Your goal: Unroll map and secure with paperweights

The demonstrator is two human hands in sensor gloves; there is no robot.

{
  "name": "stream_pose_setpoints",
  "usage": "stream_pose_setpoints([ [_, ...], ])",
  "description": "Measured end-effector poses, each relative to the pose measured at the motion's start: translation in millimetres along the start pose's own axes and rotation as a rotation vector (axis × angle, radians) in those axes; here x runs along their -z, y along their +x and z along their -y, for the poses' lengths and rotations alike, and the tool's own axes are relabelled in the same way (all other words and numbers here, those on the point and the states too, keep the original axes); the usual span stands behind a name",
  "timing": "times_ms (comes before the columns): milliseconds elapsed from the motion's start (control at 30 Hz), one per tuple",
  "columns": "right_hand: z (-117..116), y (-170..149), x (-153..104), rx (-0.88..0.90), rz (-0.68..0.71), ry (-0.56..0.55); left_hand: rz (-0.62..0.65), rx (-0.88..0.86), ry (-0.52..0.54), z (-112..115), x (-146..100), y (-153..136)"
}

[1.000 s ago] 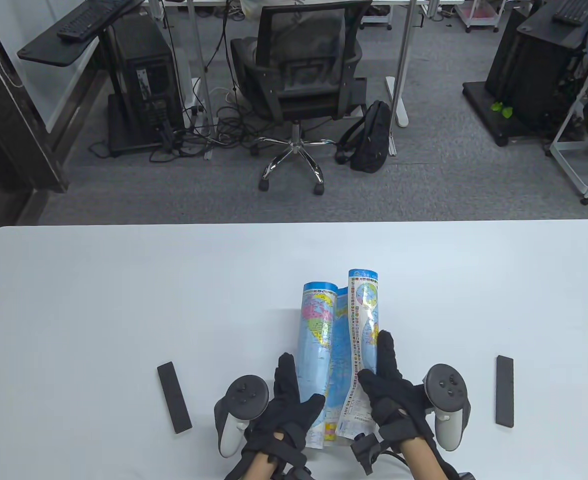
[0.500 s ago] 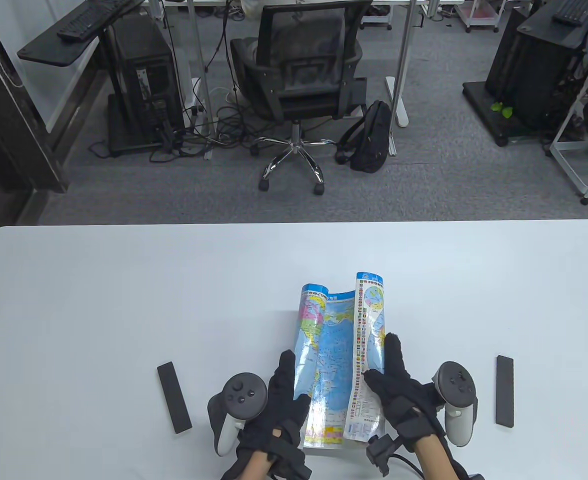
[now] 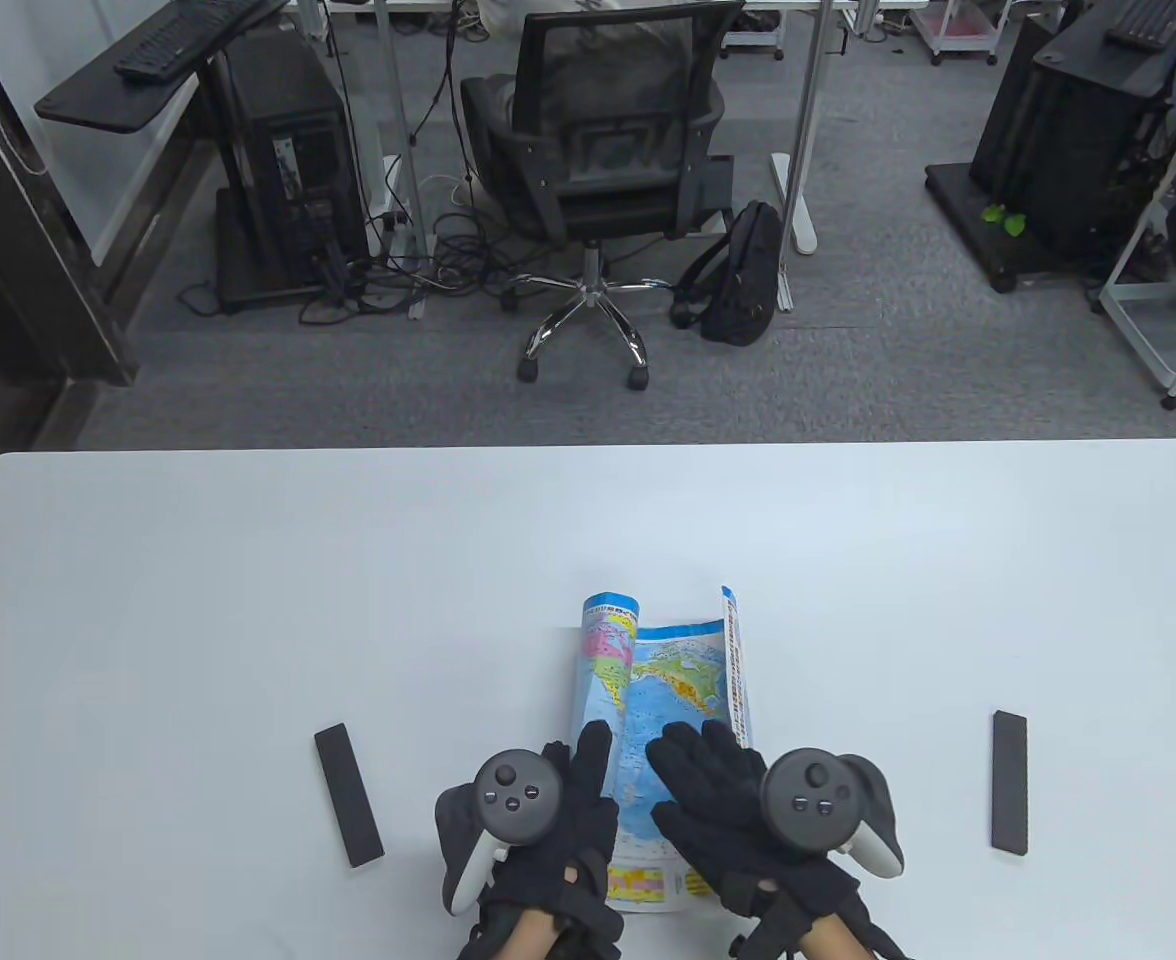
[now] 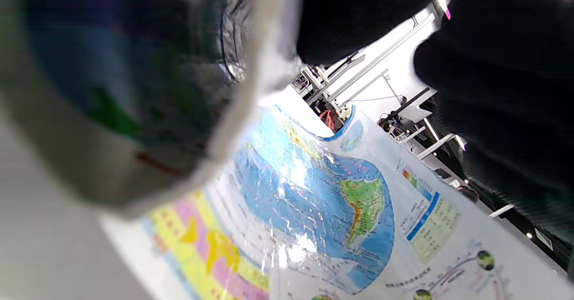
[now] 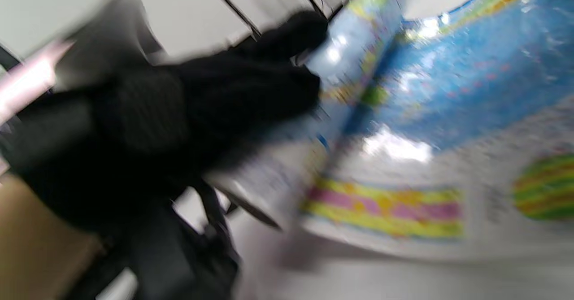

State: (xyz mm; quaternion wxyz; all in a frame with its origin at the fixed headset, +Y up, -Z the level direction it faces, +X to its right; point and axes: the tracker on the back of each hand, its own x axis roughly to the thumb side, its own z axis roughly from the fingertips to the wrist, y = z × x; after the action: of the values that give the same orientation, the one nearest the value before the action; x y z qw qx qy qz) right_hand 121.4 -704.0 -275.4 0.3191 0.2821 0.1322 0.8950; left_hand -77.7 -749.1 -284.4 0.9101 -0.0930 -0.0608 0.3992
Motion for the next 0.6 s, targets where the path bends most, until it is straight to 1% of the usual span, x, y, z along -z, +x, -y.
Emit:
stream_pose_setpoints([
  [67,-9,-6,6,-0.16,-0.093,0.084,-0.007,0.019,-0.007,1,0,1],
  [133,-17,-19,9,-0.261,-0.226,0.187,-0.02,0.056,-0.01,1,0,0],
  [200,-20,-31,10,-0.295,-0.338,0.26,-0.028,0.091,-0.027,2,0,-1],
  [300,-23,-49,9,-0.333,-0.472,0.325,-0.055,0.149,-0.063,5,1,-2],
  [400,-24,-61,9,-0.301,-0.52,0.376,-0.067,0.201,-0.099,7,2,-2],
  [533,-27,-67,10,-0.27,-0.539,0.44,-0.084,0.259,-0.136,11,4,-1],
  [600,-28,-68,10,-0.262,-0.529,0.434,-0.092,0.304,-0.152,12,4,-1],
])
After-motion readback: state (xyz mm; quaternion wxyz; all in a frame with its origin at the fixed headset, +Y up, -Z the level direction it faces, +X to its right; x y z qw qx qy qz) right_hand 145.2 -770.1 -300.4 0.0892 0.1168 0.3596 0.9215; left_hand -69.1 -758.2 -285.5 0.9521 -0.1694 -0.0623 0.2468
